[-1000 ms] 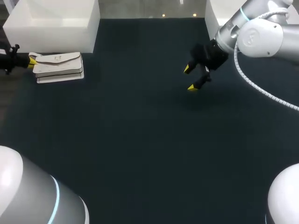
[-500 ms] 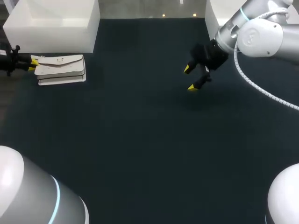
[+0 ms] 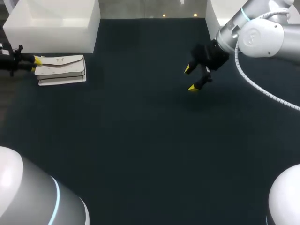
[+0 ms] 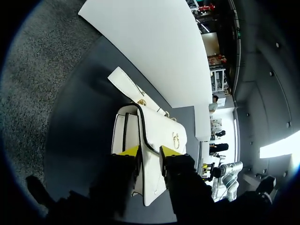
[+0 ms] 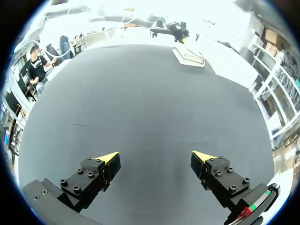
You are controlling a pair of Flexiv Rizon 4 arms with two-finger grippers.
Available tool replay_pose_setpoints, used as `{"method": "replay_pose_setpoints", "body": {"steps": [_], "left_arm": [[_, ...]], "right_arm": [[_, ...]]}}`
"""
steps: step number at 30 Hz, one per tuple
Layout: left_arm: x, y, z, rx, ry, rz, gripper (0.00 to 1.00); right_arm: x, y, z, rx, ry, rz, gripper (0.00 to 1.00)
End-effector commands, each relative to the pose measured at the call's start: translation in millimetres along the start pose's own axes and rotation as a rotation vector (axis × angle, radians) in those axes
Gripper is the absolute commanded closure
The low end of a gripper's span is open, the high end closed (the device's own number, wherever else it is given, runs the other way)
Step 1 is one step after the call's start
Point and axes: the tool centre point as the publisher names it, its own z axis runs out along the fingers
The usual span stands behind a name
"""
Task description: Pick up the bag, open it, inspect its contents, close it, and place it on the opposite side
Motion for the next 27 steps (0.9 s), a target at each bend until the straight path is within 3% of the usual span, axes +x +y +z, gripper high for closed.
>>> {"method": "replay_pose_setpoints", "body": {"steps": [1,19,27], "left_arm": [[1.3,-5.2,4.8,-0.396,0.007,0.017,1.00],[23.8,60.6,33.0,-0.531,0.045,0.032,1.00],[33.8,76.6,23.1,-0.578,0.041,0.042,1.00]], "right_arm": [[-0.7,0.0,0.5,0.000,0.001,0.000,0.00],[-0.7,0.0,0.5,0.000,0.001,0.000,0.00],[-0.7,0.0,0.5,0.000,0.001,0.000,0.00]]}}
